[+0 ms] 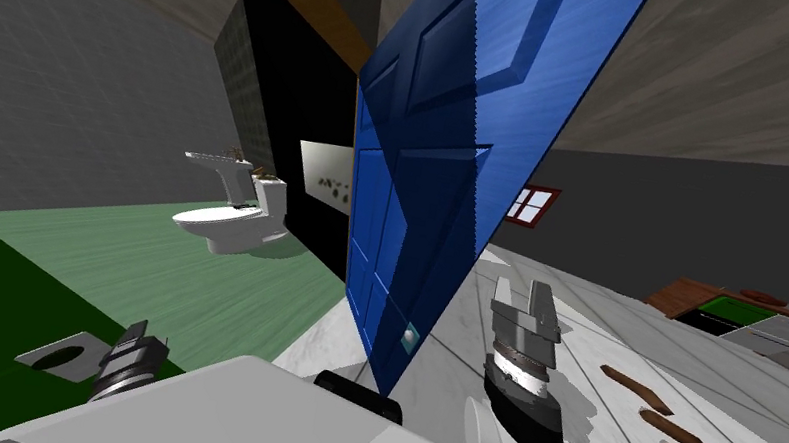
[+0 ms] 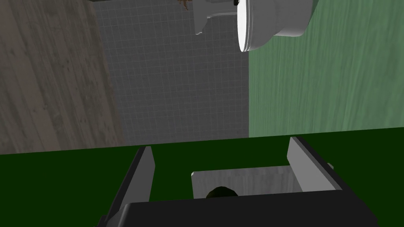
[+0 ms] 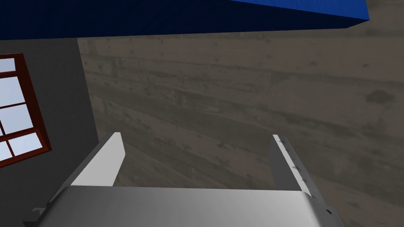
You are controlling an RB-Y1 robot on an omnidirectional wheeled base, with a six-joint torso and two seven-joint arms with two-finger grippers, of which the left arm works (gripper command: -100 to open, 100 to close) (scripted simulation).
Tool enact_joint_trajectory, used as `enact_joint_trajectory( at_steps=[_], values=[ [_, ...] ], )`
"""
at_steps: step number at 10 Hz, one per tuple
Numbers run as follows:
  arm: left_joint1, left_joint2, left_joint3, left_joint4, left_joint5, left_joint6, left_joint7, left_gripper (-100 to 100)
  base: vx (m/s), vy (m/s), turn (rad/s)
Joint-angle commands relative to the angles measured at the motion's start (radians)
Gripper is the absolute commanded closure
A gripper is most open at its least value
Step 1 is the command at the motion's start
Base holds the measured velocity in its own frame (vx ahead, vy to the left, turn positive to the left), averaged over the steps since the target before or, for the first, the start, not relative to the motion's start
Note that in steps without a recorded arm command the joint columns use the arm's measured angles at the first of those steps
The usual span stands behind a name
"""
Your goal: Pull the door open
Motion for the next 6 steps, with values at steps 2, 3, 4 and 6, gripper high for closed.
enact_joint_trajectory(
  at_steps=[2, 3, 4, 6],
  values=[
    [0.0, 0.0, 0.0, 0.001, 0.0, -0.001, 0.0, -100, 0.013, -0.001, 0.044],
    [0.01, 0.009, 0.0, 0.014, 0.002, -0.011, 0.009, -100, 0.013, 0.026, 0.005],
    [0.018, 0.017, 0.0, 0.027, 0.004, -0.02, 0.017, -100, 0.017, 0.07, -0.04],
    [0.027, 0.025, 0.001, 0.04, 0.006, -0.03, 0.026, -100, 0.005, 0.096, -0.009]
  ],
)
